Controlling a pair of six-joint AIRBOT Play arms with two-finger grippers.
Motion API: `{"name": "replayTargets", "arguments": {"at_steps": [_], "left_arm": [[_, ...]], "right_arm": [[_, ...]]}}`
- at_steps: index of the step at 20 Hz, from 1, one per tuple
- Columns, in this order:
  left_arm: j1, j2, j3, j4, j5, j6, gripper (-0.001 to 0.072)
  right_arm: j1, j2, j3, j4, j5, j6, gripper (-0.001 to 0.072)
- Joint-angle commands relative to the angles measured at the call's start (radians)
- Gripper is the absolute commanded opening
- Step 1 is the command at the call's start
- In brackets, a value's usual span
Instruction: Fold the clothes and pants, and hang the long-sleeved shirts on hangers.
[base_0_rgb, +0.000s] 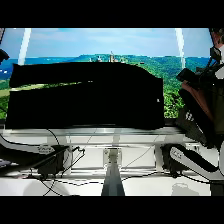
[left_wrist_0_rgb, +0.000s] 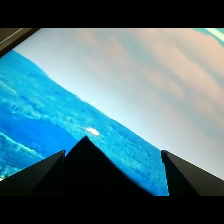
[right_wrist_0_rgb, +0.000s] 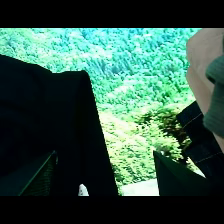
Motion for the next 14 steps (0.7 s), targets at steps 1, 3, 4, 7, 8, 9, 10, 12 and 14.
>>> {"name": "replayTargets", "arguments": {"at_steps": [1,3,4,7,8,9,10,12,14], "left_arm": [[0.025,0.016,0.0,0.086,-0.111,0.0,0.064],[0.077,0.023,0.0,0.1,-0.264,-0.014,0.0544],[0.107,0.023,0.0,0.1,-0.354,-0.031,0.0544],[0.208,0.016,0.0,0.1,-0.586,-0.03,0.0543],[0.233,0.011,0.0,0.1,-0.631,-0.03,0.0544],[0.253,0.002,0.0,0.1,-0.676,-0.03,0.0544],[0.263,-0.011,0.0,0.101,-0.716,-0.03,0.0544],[0.267,-0.04,0.0,0.1,-0.732,-0.041,0.0545],[0.263,-0.067,0.0,0.084,-0.697,-0.114,0.0545]], "right_arm": [[0.001,0.0,0.001,0.007,0.0,0.0,0.0684],[0.001,0.0,0.001,0.007,0.0,0.0,0.0684],[0.001,0.0,0.001,0.007,0.0,0.0,0.0684],[0.001,0.0,0.001,0.007,-0.001,0.0,0.0684],[0.001,0.0,0.001,0.007,-0.002,0.0,0.0684],[0.001,0.0,0.001,0.007,-0.002,0.0,0.0684],[0.001,0.0,0.001,0.007,-0.003,0.0,0.0684],[0.001,0.0,0.001,0.008,-0.002,0.0,0.0684],[0.001,0.0,0.001,0.017,-0.001,0.0,0.0684]]}}
